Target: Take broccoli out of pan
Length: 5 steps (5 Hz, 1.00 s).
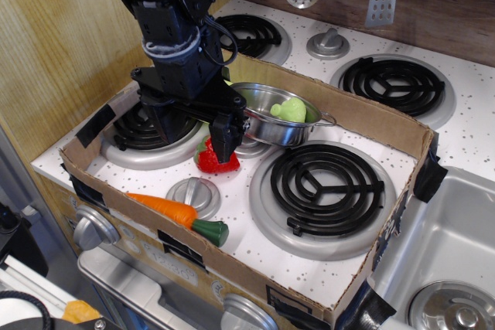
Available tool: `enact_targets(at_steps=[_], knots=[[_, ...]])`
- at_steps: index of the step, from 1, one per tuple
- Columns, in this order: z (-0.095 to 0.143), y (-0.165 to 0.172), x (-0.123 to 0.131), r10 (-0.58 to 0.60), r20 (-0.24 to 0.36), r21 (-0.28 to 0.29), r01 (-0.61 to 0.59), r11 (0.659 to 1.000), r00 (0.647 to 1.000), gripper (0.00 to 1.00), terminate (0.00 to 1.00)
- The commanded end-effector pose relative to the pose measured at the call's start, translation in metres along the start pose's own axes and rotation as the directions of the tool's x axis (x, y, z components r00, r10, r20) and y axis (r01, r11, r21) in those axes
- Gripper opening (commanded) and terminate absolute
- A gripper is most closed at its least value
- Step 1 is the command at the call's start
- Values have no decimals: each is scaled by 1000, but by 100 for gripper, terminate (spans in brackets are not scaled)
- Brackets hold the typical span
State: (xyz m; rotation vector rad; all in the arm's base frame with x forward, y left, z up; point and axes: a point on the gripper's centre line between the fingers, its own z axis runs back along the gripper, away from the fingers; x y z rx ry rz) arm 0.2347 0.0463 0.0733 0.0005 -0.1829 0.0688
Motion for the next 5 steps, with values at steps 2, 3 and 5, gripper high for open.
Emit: enact_targets(at_steps=[2, 3, 5], knots=[[18, 3, 9, -5, -31, 61, 6, 998, 1000, 100, 0], [46, 8, 24, -18, -46, 115, 23, 993, 999, 100, 0], [79, 17, 77, -92, -69, 157, 102, 982, 993, 100, 0]])
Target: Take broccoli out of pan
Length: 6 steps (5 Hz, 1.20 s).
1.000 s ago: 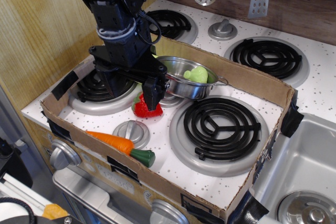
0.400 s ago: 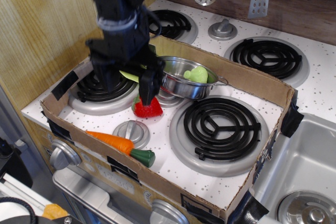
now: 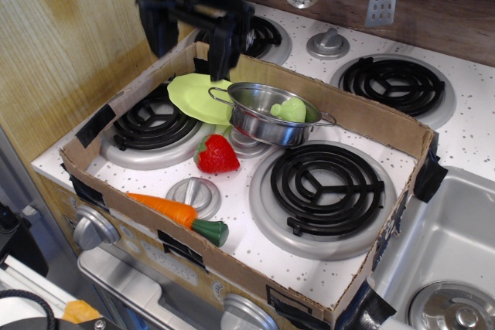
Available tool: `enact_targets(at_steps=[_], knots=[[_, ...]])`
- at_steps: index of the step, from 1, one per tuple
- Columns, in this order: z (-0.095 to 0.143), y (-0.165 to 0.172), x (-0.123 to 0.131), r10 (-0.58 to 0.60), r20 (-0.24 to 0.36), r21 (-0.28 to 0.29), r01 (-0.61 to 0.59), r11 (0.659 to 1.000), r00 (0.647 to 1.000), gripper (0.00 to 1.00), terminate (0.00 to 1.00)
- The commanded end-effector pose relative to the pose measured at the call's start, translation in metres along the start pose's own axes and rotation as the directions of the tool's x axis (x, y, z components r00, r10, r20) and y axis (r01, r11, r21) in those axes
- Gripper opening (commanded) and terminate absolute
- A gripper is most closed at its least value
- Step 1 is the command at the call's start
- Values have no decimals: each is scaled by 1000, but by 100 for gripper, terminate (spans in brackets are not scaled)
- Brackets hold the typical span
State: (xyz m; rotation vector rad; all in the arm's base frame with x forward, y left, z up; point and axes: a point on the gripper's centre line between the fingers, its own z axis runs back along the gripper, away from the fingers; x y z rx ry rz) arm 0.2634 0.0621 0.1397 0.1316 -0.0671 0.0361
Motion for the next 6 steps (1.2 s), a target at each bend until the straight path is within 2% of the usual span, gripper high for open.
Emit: enact_targets(at_steps=[1, 2, 3, 4, 6], knots=[[22, 10, 63, -118, 53, 33, 116, 993, 992, 100, 0], [6, 7, 85, -190, 34, 33, 189, 982, 981, 100, 0], [-15, 1, 91, -228, 24, 11, 228, 974, 973, 100, 0], [-29, -1, 93, -244, 29, -9, 245, 970, 969, 100, 0], [-38, -23, 92, -201, 18, -11, 202, 979, 979, 100, 0]])
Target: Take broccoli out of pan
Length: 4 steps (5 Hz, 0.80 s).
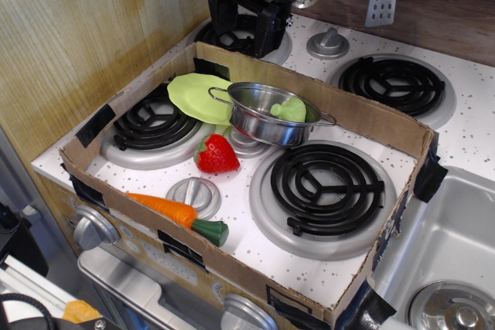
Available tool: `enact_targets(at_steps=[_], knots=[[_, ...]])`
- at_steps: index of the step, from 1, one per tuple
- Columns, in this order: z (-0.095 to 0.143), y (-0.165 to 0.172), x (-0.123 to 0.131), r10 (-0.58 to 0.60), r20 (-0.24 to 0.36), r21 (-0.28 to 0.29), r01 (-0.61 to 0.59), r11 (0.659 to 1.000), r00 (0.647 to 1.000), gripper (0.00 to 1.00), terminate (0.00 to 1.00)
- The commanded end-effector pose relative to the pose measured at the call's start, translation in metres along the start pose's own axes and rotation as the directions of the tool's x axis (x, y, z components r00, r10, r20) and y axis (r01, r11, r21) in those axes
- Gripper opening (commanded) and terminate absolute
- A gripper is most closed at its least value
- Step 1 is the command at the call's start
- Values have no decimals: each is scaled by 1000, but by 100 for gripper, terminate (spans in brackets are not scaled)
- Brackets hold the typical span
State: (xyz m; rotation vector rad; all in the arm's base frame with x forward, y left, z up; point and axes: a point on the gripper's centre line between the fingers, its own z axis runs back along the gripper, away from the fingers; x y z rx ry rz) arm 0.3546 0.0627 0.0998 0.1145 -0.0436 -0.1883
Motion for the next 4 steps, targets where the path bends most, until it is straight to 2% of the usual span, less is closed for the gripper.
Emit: enact_targets(at_steps=[1, 3, 4], knots=[[-2, -24, 8, 13, 20, -23, -12, 1000, 1000, 100, 0], [-19, -35, 3, 47, 39, -68, -44, 997, 998, 100, 0], [-24, -31, -1, 48, 48, -56, -45, 997, 998, 100, 0]])
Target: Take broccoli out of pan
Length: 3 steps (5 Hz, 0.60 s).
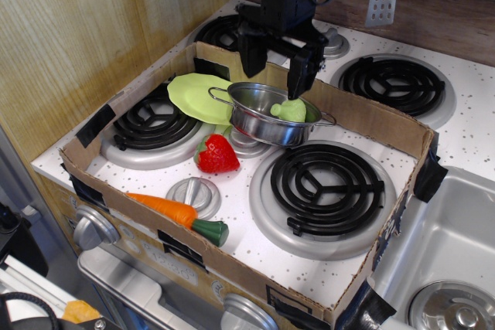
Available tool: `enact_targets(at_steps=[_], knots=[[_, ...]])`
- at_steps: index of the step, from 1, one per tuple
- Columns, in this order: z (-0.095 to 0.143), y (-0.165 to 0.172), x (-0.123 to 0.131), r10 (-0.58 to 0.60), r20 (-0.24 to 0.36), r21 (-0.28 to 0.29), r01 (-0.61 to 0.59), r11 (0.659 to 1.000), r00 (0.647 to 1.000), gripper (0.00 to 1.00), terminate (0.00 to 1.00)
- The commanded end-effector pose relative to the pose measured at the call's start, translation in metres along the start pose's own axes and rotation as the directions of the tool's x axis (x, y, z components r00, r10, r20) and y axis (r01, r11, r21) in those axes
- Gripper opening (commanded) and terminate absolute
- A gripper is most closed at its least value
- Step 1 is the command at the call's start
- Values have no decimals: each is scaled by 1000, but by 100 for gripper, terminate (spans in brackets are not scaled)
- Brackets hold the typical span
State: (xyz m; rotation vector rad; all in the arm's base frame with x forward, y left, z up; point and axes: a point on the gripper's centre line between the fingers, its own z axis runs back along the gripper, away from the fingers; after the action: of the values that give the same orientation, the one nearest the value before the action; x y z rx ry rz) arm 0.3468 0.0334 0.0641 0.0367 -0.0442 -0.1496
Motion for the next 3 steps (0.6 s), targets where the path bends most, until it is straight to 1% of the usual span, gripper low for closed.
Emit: enact_targets(at_steps=[1, 2, 3], knots=[[-2, 5, 1, 10, 73, 12, -11, 1000, 997, 100, 0], [-15, 2, 1, 19, 98, -14, -17, 1000, 995, 100, 0], [-22, 2, 3, 21, 118, -26, -18, 999, 993, 100, 0]])
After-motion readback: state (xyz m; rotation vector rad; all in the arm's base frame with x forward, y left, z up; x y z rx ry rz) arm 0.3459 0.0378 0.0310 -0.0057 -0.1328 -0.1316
